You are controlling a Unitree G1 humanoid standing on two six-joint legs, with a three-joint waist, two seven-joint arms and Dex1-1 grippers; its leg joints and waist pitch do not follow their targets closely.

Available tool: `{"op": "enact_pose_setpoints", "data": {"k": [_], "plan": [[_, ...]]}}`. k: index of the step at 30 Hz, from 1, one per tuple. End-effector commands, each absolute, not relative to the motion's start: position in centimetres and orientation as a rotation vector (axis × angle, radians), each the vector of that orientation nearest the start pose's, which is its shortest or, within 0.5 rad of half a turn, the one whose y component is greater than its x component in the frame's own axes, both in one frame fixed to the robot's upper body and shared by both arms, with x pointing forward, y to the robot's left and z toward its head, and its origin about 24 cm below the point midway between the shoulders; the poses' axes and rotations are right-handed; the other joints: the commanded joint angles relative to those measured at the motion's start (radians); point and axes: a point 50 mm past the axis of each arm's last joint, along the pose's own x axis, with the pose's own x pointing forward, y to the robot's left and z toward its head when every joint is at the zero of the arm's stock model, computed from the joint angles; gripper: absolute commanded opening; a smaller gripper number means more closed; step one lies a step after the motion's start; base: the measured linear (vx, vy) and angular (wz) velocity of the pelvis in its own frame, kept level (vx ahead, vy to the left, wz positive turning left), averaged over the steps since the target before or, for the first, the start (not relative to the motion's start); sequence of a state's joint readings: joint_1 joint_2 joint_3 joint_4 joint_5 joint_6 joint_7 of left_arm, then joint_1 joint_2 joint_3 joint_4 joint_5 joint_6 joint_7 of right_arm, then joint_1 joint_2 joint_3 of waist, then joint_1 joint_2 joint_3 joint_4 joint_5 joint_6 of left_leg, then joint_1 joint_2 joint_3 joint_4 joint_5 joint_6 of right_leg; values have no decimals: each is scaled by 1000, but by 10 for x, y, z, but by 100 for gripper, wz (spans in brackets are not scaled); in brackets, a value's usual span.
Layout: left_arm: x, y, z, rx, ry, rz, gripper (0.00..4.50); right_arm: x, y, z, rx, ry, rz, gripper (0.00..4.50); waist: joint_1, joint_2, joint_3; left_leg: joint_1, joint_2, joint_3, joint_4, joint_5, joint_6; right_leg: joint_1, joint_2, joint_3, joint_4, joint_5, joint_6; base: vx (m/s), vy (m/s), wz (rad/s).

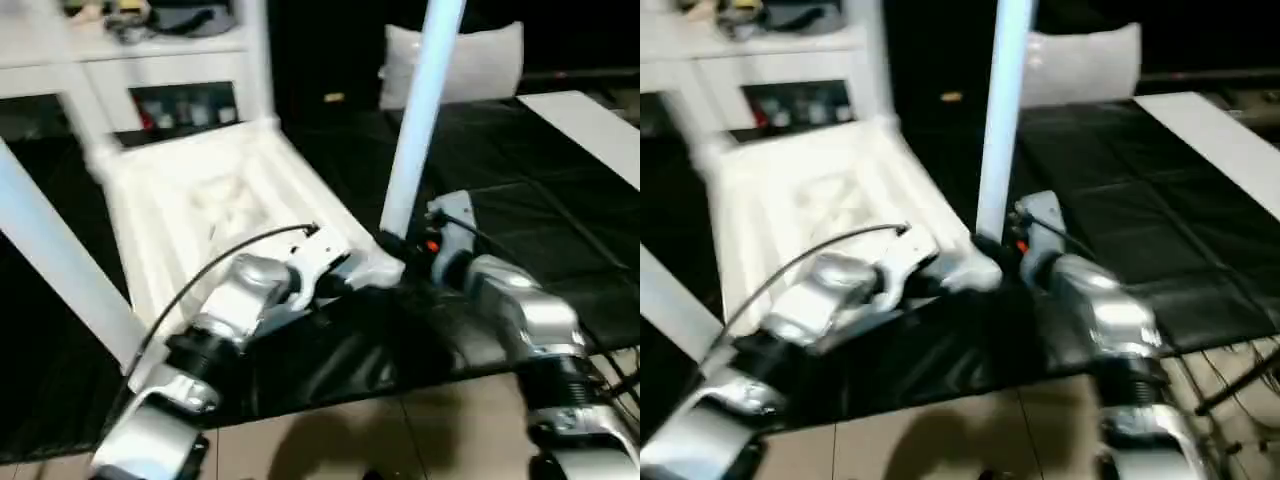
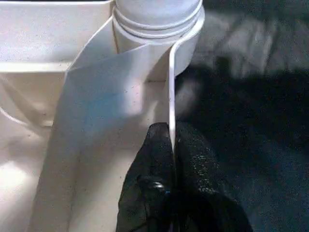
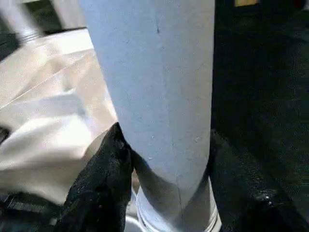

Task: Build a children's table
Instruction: Rotate leg to tighten

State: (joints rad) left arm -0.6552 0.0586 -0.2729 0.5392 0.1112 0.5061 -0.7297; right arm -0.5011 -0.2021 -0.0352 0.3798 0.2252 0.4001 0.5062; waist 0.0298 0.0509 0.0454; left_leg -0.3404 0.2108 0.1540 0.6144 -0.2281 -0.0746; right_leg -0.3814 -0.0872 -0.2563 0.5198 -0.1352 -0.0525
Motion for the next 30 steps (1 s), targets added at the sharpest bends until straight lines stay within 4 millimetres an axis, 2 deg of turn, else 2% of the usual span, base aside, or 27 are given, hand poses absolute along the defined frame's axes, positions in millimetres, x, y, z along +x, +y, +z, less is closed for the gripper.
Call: {"op": "enact_pose_setpoints", "data": {"k": [1,2,3,4,5,7,8,9,10,11,13,14,15,19,21,23,25,26,30], "plan": [[331,35,67,251,447,-1019,0,336,-139,65,128,275,548,263,0,-6,-71,-5,43,-20,-61,-236,82,71,-77,50,-100,-503,156,0,0,0],[329,35,68,265,434,-1043,0,335,-138,66,151,262,562,266,5,-1,-76,-6,83,-41,-83,-245,93,67,-91,89,-56,-365,95,0,0,0],[328,35,68,279,427,-1065,0,334,-139,67,151,248,567,285,10,-13,-74,3,48,-23,-69,-218,74,53,-103,94,-70,-373,57,0,0,0],[327,37,68,292,420,-1084,0,333,-139,68,147,239,580,297,15,-19,-74,1,22,-13,-64,-187,65,53,-103,91,-73,-391,43,0,0,0],[325,38,67,307,414,-1103,0,333,-140,69,140,225,593,303,27,-26,-74,-14,-2,-3,-62,-127,75,64,-98,91,-68,-411,36,0,0,0],[324,42,65,323,419,-1128,0,330,-145,70,112,221,622,317,40,-20,-82,-22,7,-8,-65,-49,105,67,-92,97,-55,-359,35,0,0,0],[322,46,64,334,422,-1147,0,328,-149,70,91,223,652,329,48,-17,-88,-24,20,-15,-62,2,123,65,-90,102,-40,-288,19,0,0,0],[322,47,63,340,423,-1156,0,327,-151,70,80,223,668,329,56,-16,-90,-21,28,-16,-59,32,138,57,-90,108,-29,-232,-2,0,0,0],[321,52,63,358,424,-1180,0,325,-158,71,63,225,696,341,58,-17,-90,-25,29,-17,-58,46,144,59,-91,109,-23,-213,-12,0,0,0],[320,53,63,361,425,-1186,0,324,-160,72,62,225,703,350,68,-16,-94,-23,33,-16,-55,65,155,56,-93,113,-14,-181,-28,0,0,0],[319,58,62,374,433,-1212,0,322,-167,74,59,225,736,358,80,-17,-88,-22,32,-12,-57,56,158,54,-94,114,-18,-199,-39,0,0,0],[318,61,62,388,434,-1233,0,321,-170,76,55,223,762,378,88,-17,-87,-20,30,-10,-58,35,152,56,-94,113,-23,-234,-31,0,0,0],[317,64,62,402,432,-1254,0,319,-173,78,51,223,787,378,94,-15,-86,-17,31,-9,-60,17,143,55,-95,113,-27,-266,-22,0,0,0],[310,83,60,476,463,-1378,0,307,-187,86,-11,261,973,407,105,-17,-82,-15,32,-8,-63,-23,130,54,-91,113,-33,-313,9,0,0,0],[308,89,61,509,457,-1431,0,302,-192,88,-28,282,1036,429,109,-20,-79,-15,27,-4,-64,-43,120,53,-87,110,-40,-354,26,0,0,0],[306,93,62,533,458,-1473,0,299,-195,89,-76,292,1081,440,114,-21,-78,-8,27,-1,-65,-56,110,49,-87,110,-45,-382,33,0,0,0],[306,94,62,537,459,-1480,0,299,-195,89,-86,294,1089,446,117,-20,-79,-8,29,-3,-65,-58,103,49,-87,110,-45,-385,34,0,0,0],[301,99,63,572,474,-1558,0,296,-197,90,-131,295,1150,446,119,-22,-80,-8,31,-4,-65,-54,102,48,-87,110,-43,-376,29,0,0,0],[297,104,62,645,492,-1623,0,285,-194,91,-160,302,1290,446,126,-23,-80,-9,30,-4,-65,-53,108,48,-88,115,-38,-366,25,0,0,0]]}}
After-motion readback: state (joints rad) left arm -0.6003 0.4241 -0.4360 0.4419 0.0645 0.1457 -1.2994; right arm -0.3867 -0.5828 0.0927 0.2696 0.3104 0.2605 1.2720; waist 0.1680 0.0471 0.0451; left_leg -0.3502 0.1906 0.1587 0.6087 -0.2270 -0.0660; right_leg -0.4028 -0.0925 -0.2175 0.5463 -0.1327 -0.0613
